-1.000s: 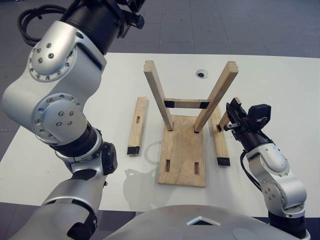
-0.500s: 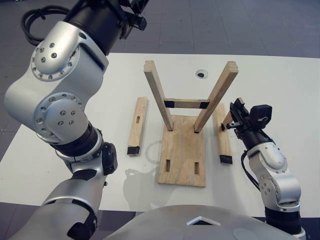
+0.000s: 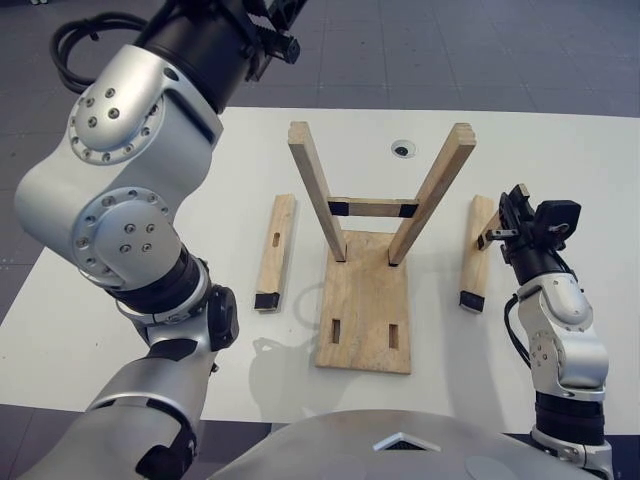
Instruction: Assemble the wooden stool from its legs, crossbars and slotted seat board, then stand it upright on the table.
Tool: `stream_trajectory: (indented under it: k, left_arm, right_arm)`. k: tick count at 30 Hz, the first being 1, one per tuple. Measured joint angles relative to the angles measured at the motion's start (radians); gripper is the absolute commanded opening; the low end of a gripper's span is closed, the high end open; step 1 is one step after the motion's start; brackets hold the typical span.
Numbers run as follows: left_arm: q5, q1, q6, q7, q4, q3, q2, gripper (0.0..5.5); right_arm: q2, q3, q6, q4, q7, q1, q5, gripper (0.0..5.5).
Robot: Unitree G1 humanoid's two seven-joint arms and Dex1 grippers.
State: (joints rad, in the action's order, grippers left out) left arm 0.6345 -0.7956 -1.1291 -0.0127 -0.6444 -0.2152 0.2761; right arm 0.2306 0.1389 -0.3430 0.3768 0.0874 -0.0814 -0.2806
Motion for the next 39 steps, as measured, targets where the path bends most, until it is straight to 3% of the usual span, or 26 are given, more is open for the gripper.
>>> stream_trajectory:
  k: [6, 13, 19, 29, 39]
  left_arm:
    - [0.000, 0.009, -0.003, -0.013, -0.020, 0.000, -0.013, 2.46]
    - [0.002, 0.009, -0.011, -0.014, -0.030, -0.001, -0.014, 2.46]
    - [0.010, 0.009, -0.025, -0.014, -0.041, -0.005, -0.014, 2.46]
    - [0.018, 0.017, -0.025, -0.014, -0.048, -0.011, -0.013, 2.46]
    - [0.020, 0.017, -0.025, -0.010, -0.038, -0.014, -0.010, 2.46]
  right_arm:
    - [-0.044, 0.008, -0.100, 0.092, -0.067, 0.076, -0.036, 0.41]
    - [-0.086, 0.014, -0.236, 0.175, -0.242, 0.051, 0.096, 0.41]
    - [-0.107, 0.012, -0.260, 0.188, -0.229, 0.041, 0.099, 0.41]
    - [-0.136, -0.014, -0.190, 0.097, -0.188, 0.049, 0.110, 0.41]
    - [-0.134, 0.009, 0.016, -0.061, -0.165, 0.037, 0.144, 0.41]
